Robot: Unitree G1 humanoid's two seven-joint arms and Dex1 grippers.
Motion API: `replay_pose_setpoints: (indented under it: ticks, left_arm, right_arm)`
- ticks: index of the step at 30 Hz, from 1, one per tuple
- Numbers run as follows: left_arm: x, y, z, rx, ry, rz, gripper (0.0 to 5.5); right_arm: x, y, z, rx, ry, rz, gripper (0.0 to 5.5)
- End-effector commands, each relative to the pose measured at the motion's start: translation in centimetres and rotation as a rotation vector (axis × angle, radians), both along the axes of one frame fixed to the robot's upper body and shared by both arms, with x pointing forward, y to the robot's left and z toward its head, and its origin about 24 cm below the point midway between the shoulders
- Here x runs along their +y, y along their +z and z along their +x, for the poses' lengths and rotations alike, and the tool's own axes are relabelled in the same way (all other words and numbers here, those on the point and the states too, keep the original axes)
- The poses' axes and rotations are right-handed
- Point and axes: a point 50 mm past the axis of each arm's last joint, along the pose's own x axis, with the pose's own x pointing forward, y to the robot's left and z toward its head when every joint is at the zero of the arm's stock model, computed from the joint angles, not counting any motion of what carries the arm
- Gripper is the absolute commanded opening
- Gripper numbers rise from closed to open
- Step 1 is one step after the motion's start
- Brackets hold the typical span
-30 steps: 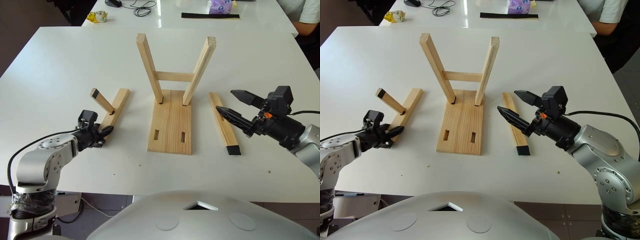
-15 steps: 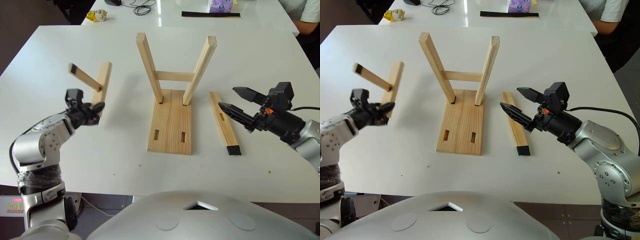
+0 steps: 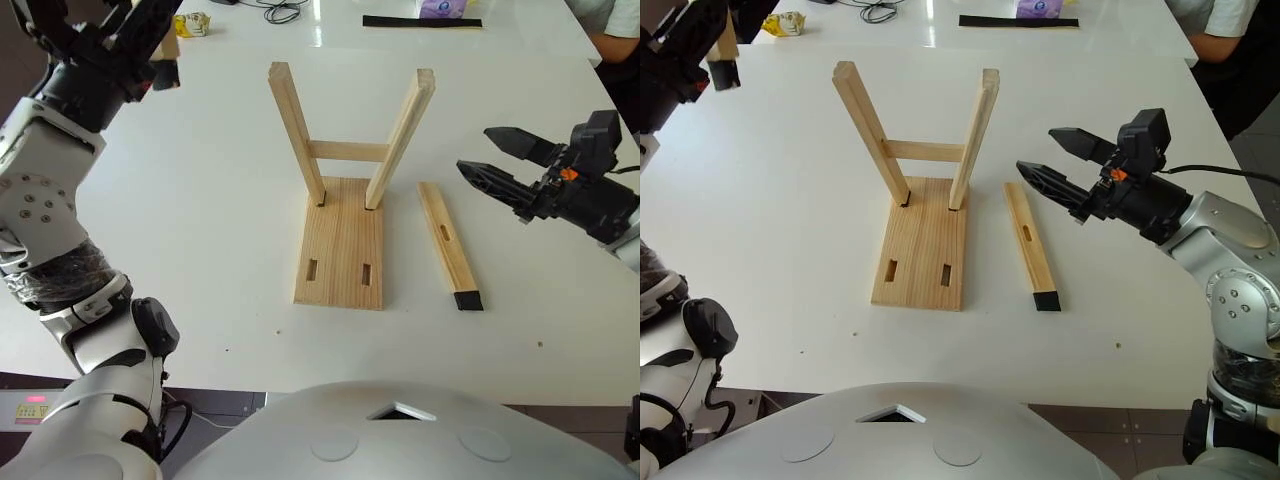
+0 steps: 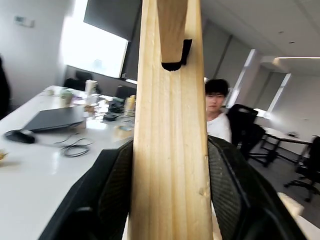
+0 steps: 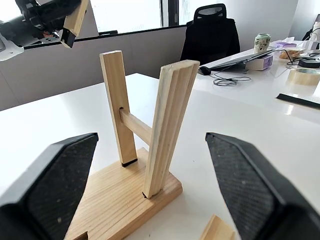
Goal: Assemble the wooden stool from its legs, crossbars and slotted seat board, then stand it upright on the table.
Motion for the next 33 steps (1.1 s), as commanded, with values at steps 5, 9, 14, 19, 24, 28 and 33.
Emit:
replay_pose_setpoints:
  ticks: [5,9,14,19,24,28,33]
  left_arm:
    - [-4.5,1.5,-3.2,-0.048,-0.504,0.043,2.06]
    - [-6.5,0.1,-4.7,-0.016,-0.679,0.085,2.06]
    - [-8.3,-1.3,-6.0,0.015,-0.8,0.112,2.06]
    - [-8.8,-2.2,-6.8,0.031,-0.861,0.151,2.06]
    - [-8.9,-2.8,-7.1,0.045,-0.878,0.172,2.06]
    - [-9.1,-3.1,-7.1,0.05,-0.886,0.174,2.06]
    - [-9.4,-3.5,-7.3,0.061,-0.907,0.178,2.06]
  right_arm:
    - [-0.7,4.1,0.8,-0.041,0.168,0.161,3.98]
    - [0.9,5.4,1.2,-0.043,0.306,0.13,3.98]
    - [2.8,6.4,1.5,-0.003,0.476,0.141,3.98]
    - [3.6,6.9,1.1,0.071,0.575,0.134,3.98]
    - [4.6,7.8,1.0,0.1,0.669,0.115,3.98]
    - [5.4,8.2,0.8,0.11,0.733,0.098,3.98]
    - [6.4,8.4,0.8,0.101,0.784,0.068,3.98]
